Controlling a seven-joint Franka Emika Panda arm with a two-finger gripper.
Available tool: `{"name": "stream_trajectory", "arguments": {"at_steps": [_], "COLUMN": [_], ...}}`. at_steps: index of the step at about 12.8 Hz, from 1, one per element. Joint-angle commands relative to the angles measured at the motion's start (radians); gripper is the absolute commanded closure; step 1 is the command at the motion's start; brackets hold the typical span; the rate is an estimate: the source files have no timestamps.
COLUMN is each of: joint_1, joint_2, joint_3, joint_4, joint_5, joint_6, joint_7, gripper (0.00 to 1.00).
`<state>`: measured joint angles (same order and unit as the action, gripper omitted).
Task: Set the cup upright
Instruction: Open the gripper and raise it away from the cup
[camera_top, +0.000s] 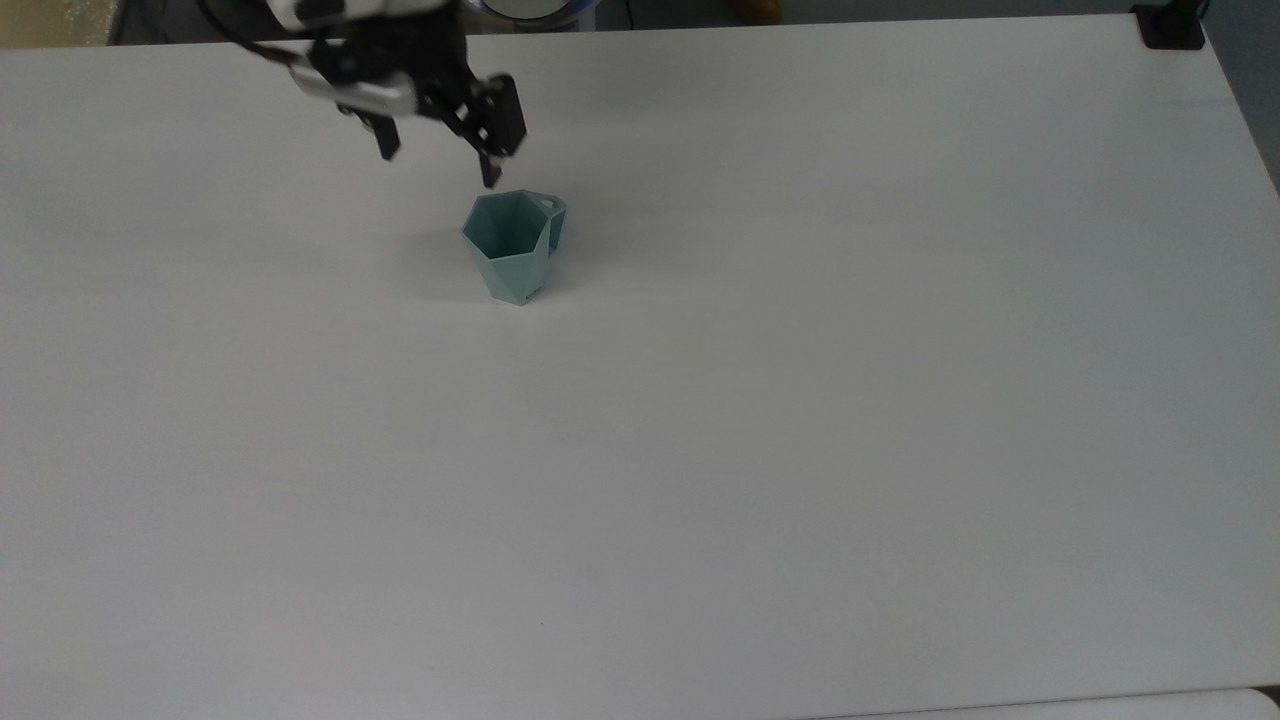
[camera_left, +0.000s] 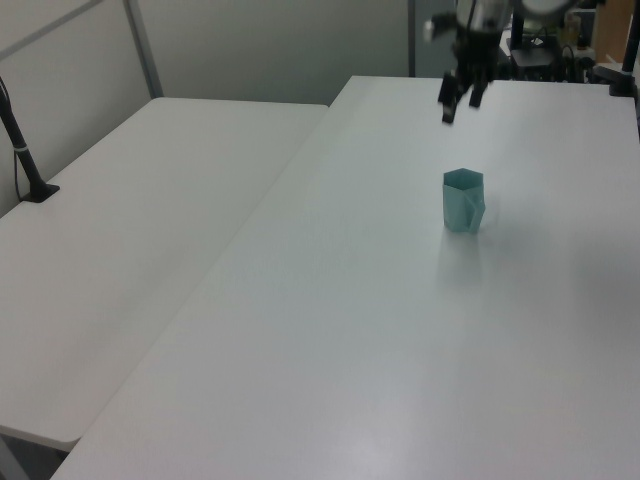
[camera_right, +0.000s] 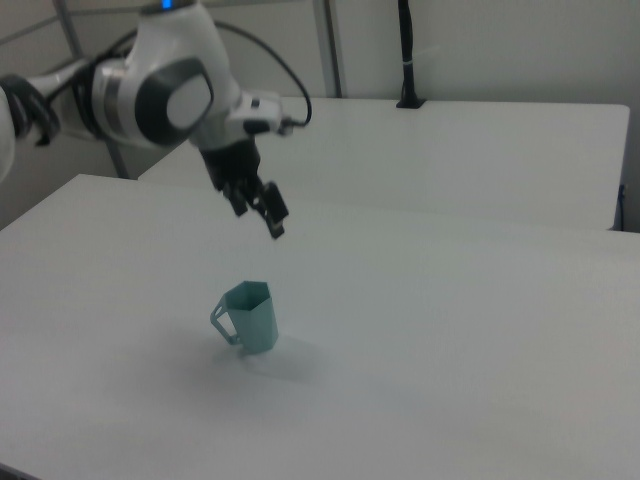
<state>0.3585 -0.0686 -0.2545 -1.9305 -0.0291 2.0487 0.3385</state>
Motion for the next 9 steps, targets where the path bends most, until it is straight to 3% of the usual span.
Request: {"name": "stream_trajectory", "arguments": {"at_steps": [1, 3, 9], "joint_1": [-0.071, -0.085, -0.089], "joint_2": [0.000, -0.011, -0.030], "joint_3": [-0.003, -0.003, -0.003], "joint_4": [0.142, 0.148, 0.156], "joint_5": [0.026, 0.008, -0.003], "joint_6": [-0.197, -0.252, -0.298], "joint_7": [-0.242, -0.335, -0.342], "gripper": [0.00, 0.00, 0.00]}}
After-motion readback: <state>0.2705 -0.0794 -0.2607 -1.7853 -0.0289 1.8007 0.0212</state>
